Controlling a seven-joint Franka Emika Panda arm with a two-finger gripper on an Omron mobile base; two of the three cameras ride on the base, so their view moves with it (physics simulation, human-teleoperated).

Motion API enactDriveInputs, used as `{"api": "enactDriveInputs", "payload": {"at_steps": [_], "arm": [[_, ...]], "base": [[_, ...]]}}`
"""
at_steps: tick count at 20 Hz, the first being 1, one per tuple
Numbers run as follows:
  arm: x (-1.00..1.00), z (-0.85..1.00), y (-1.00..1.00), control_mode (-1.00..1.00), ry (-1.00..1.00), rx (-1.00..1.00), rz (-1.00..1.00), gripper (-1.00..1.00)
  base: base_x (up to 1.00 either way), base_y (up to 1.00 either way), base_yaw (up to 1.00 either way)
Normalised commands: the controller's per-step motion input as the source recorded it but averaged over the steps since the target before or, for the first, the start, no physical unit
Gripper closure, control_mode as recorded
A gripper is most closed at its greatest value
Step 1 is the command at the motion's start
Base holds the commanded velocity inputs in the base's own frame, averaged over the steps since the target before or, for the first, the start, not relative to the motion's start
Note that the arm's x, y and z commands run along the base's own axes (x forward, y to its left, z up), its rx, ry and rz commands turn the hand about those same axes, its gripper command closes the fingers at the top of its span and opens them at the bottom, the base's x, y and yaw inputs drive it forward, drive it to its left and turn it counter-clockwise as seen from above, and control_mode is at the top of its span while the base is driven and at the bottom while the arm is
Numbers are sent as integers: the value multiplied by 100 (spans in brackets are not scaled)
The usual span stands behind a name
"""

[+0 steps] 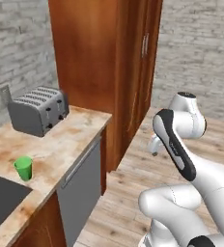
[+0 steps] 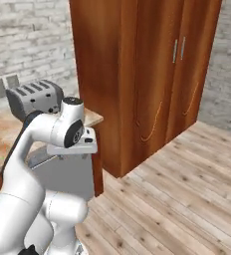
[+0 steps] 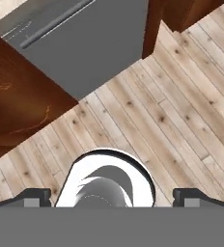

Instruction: Pick the cup and bowl from the counter and place them on the counter next to the sink.

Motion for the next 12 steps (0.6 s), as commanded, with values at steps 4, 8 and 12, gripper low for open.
{"api": "enactDriveInputs", "payload": {"at_steps": [4,8,12], "arm": [[0,0,0,100,0,0,0,-100],[0,0,0,100,0,0,0,-100],[0,0,0,100,0,0,0,-100]], "base": [[-30,0,-75],[16,8,-80],[63,39,-74]]}}
